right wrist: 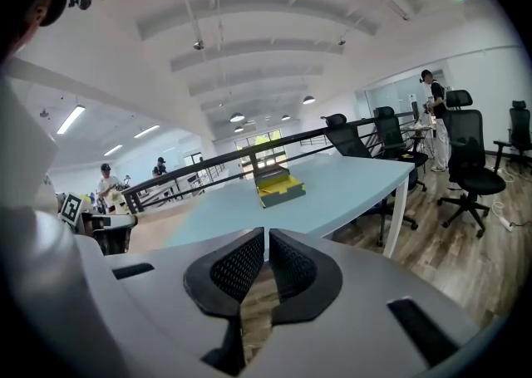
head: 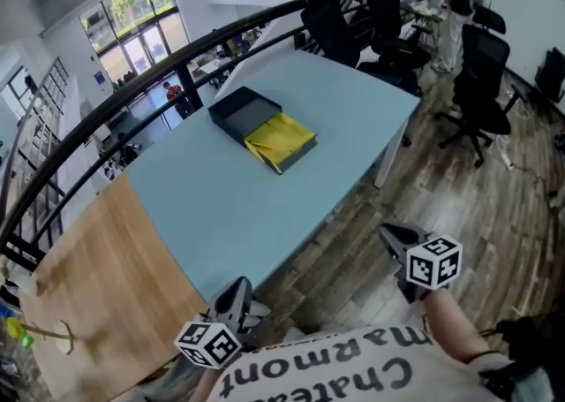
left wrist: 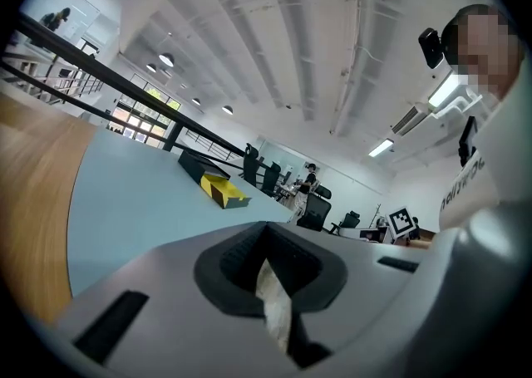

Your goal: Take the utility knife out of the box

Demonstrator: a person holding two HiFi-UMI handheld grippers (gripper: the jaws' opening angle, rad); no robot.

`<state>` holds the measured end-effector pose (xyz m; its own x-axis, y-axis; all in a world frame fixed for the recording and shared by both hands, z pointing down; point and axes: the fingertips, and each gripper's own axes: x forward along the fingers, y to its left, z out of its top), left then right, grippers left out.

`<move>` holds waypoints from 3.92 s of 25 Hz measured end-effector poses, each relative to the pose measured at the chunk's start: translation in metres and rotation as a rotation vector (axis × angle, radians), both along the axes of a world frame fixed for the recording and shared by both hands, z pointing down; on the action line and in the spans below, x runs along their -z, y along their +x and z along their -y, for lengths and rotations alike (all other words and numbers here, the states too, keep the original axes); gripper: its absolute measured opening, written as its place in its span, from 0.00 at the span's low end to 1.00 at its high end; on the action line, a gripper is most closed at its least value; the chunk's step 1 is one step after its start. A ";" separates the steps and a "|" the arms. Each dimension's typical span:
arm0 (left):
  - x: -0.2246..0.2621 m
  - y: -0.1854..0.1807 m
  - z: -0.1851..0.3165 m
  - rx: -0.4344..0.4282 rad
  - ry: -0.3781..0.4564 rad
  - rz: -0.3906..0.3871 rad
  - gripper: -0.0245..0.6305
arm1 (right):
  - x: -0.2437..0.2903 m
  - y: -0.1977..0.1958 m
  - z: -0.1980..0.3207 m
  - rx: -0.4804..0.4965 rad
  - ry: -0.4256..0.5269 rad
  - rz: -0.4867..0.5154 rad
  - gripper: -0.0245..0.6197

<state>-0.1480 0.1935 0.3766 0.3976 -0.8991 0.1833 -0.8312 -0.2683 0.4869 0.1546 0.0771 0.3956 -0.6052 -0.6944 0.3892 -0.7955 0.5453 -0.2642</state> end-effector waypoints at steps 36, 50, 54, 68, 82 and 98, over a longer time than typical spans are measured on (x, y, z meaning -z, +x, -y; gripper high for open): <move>-0.017 0.002 0.197 -0.204 -0.078 -0.022 0.04 | -0.038 -0.037 0.122 -0.104 -0.139 -0.004 0.11; -0.028 -0.020 0.230 -0.198 -0.105 -0.033 0.04 | -0.048 -0.065 0.154 -0.112 -0.197 0.002 0.11; -0.035 -0.019 0.237 -0.167 -0.126 -0.018 0.04 | -0.055 -0.067 0.173 -0.073 -0.211 0.005 0.11; -0.023 0.018 0.306 0.047 -0.111 0.014 0.04 | -0.058 -0.035 0.303 0.101 -0.217 0.032 0.11; -0.005 0.029 0.389 0.139 -0.052 0.186 0.04 | -0.052 -0.034 0.403 0.257 -0.198 0.050 0.11; -0.018 -0.009 0.437 0.172 -0.147 0.317 0.04 | -0.072 -0.097 0.429 0.422 -0.321 0.149 0.11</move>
<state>-0.1574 -0.2439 0.3943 0.1462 -0.9026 0.4049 -0.9734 -0.0581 0.2218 0.0572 -0.3522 0.4672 -0.8702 -0.2402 0.4302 -0.4666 0.6821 -0.5630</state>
